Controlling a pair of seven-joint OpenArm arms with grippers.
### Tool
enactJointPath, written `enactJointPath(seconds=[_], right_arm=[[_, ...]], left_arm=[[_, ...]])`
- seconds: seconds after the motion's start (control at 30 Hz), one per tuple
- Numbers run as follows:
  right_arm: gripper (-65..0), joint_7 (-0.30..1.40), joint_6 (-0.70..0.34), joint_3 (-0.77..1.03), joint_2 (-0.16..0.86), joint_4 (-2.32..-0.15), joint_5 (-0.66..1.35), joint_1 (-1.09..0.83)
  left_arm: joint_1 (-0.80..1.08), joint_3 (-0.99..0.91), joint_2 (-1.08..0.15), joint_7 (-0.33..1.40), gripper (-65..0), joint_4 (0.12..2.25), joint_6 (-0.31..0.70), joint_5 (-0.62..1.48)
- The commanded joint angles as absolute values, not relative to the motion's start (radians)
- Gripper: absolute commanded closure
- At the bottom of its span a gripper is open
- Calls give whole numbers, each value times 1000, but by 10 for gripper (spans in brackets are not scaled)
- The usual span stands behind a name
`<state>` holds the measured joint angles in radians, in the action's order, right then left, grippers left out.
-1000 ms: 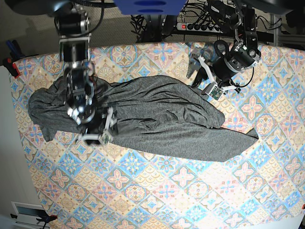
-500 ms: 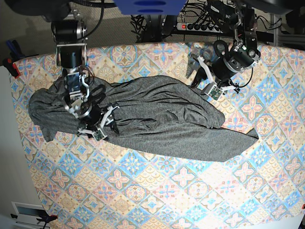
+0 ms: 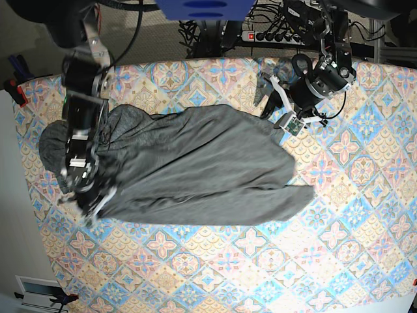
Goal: Layout the t-shirt on the table in an organized manner, then fold the t-shirt properly
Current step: 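Release and regrasp the shirt with the right gripper, pulling it flatter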
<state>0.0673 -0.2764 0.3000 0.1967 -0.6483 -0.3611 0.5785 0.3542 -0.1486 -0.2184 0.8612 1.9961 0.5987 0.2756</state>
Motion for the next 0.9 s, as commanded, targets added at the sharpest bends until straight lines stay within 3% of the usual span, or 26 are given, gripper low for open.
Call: enactJointPath(seconds=[0.0, 0.33, 0.43, 0.57, 0.67, 0.73, 0.87], right_arm=[[0, 39, -249, 321, 220, -639, -355, 641], [-11, -143, -44, 338, 239, -429, -355, 690], [-89, -143, -22, 338, 237, -430, -355, 690], [-265, -142, -22, 338, 237, -433, -355, 687], [-362, -142, -22, 338, 236, -456, -355, 685], [-401, -140, -24, 338, 236, -535, -355, 684], [-405, -88, -25, 338, 234, -766, -355, 530]], left_arm=[[351, -151, -223, 843, -231, 2012, 599, 289], [354, -150, -223, 843, -231, 2012, 599, 289], [363, -150, -223, 843, -233, 2012, 599, 291], [364, -150, -223, 843, -233, 2012, 599, 291], [364, -150, -223, 843, -233, 2012, 599, 291], [366, -150, -223, 843, -233, 2012, 599, 292], [366, -150, -223, 843, -233, 2012, 599, 294]])
